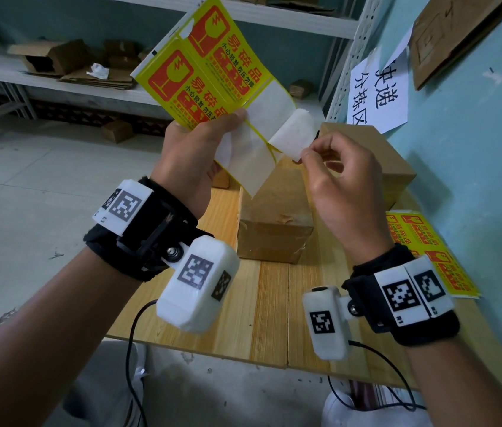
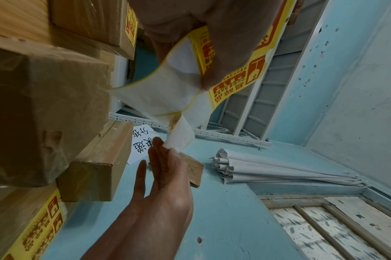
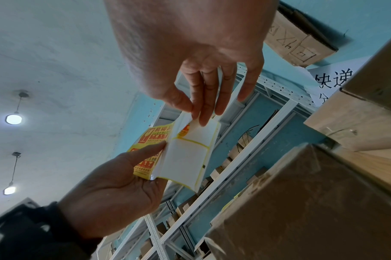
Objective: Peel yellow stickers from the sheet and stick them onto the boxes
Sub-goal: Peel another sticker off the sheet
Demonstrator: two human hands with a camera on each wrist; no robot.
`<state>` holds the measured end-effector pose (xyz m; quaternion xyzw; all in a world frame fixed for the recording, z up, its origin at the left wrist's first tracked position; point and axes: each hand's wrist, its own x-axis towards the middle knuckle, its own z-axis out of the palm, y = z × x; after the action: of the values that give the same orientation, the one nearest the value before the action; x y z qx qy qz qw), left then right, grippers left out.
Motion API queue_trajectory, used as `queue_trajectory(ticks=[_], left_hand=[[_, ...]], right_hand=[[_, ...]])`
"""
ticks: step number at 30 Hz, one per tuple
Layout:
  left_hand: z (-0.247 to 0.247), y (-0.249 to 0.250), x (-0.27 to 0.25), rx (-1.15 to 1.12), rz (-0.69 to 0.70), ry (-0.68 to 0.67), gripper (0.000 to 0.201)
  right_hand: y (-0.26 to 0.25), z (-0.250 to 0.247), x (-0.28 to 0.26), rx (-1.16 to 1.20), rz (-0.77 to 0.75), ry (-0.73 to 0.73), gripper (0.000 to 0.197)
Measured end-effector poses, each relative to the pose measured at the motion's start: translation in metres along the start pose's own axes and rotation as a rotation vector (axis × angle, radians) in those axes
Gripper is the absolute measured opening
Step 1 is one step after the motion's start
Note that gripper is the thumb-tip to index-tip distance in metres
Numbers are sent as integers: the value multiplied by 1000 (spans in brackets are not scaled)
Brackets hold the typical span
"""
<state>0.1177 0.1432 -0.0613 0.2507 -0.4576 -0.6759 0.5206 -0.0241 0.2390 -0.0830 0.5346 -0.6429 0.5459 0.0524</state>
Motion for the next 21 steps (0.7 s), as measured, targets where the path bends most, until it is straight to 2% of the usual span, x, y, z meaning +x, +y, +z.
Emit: queue_trajectory(ticks=[21], left_hand=[[-7, 9, 6, -25, 8, 59, 18]], right_hand=[[3, -2, -1, -1, 7, -5, 9]])
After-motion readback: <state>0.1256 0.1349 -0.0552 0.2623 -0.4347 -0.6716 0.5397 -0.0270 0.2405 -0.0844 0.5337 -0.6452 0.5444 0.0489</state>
